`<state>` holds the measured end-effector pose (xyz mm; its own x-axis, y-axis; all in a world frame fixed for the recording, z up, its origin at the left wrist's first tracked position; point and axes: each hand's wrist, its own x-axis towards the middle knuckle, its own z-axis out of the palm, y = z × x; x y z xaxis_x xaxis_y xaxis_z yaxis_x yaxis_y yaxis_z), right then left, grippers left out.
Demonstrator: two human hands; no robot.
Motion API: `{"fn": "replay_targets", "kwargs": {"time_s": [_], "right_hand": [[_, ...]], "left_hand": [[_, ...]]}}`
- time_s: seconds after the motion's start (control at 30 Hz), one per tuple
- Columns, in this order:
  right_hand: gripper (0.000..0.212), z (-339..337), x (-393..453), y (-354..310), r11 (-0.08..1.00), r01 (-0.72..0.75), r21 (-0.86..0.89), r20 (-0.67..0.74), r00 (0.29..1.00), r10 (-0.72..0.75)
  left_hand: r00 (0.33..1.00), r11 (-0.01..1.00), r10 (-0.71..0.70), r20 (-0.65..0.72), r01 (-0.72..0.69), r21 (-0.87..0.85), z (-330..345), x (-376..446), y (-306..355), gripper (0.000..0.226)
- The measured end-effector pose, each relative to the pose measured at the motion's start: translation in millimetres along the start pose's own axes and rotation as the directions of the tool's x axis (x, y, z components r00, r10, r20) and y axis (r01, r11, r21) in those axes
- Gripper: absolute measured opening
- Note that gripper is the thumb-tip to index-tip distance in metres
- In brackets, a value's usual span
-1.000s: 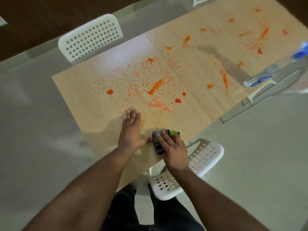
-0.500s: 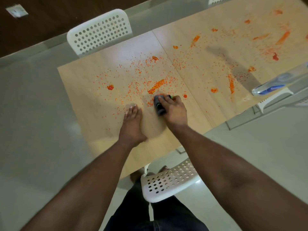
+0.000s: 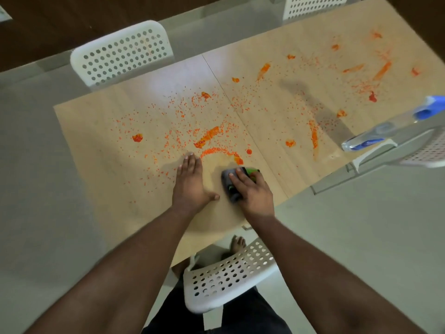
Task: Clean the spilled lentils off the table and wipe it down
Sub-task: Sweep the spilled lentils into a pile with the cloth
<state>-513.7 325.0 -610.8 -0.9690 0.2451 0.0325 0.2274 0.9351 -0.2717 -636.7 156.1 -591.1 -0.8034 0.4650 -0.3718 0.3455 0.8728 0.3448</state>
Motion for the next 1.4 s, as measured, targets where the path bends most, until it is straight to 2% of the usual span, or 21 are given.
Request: {"fn": "replay_targets", "kwargs": {"time_s": [0.13, 0.23, 0.4, 0.53, 0.63, 0.8, 0.9, 1.07, 1.23, 1.33, 1.4], "right_hand": [[0.058, -15.5, 69.5, 7.7, 1.0, -0.029, 0.005, 0.088, 0.996, 0.028], [0.057, -30.2, 82.8, 7.4, 1.0, 0.006, 0.003, 0.124, 0.992, -0.006], [0.069, -36.8, 20.3, 28.6, 0.995, 0.1, 0.016, 0.105, 0.989, -0.101], [0.077, -28.4, -22.7, 53.8, 0.981, 0.194, -0.027, 0.22, 0.958, -0.183], [0.073, -21.3, 10.9, 54.8, 0.987, 0.157, -0.027, 0.196, 0.969, -0.149], [0.055, -27.8, 116.0, 43.3, 0.998, -0.004, -0.061, 0.185, 0.983, 0.016], [0.053, -38.6, 147.8, 41.8, 0.998, -0.052, -0.035, 0.173, 0.983, 0.057], [0.062, -55.4, 92.2, 41.1, 1.0, -0.008, 0.005, 0.135, 0.991, 0.007], [0.073, -35.6, -14.5, 50.1, 1.0, 0.015, -0.012, 0.197, 0.98, -0.012], [0.077, -30.8, -23.1, 62.2, 0.998, 0.009, -0.054, 0.231, 0.973, 0.003], [0.073, -32.8, -5.3, 71.5, 0.996, -0.037, -0.075, 0.2, 0.979, 0.052]], "left_hand": [[0.997, 0.997, -0.074, -0.013, 0.073, -0.035, 1.0, -0.8, 7.8, 0.144], [0.992, 0.991, -0.123, -0.002, 0.122, -0.052, -0.7, -3.2, 16.7, 0.143], [0.98, 0.974, -0.195, -0.03, 0.19, -0.121, -1.4, -0.4, 41.9, 0.145], [0.97, 0.964, -0.239, -0.052, 0.23, -0.134, 6.0, 4.0, 50.2, 0.147], [0.971, 0.967, -0.232, -0.061, 0.223, -0.126, 9.5, 7.4, 43.5, 0.149], [0.979, 0.976, -0.2, -0.037, 0.196, -0.095, 11.7, 12.6, 41.4, 0.15], [0.981, 0.98, -0.192, -0.021, 0.191, -0.057, 9.5, 13.2, 45.2, 0.149], [0.989, 0.988, -0.149, -0.015, 0.15, 0.046, 5.8, 11.9, 57.3, 0.141], [1.0, 0.998, -0.027, 0.006, 0.027, 0.054, 10.0, 10.1, 75.6, 0.119], [1.0, 1.0, -0.009, 0.029, 0.009, 0.009, 15.6, 15.1, 86.8, 0.118], [0.999, 1.0, 0.015, 0.039, -0.014, -0.007, 19.1, 20.8, 94.8, 0.118]]}}
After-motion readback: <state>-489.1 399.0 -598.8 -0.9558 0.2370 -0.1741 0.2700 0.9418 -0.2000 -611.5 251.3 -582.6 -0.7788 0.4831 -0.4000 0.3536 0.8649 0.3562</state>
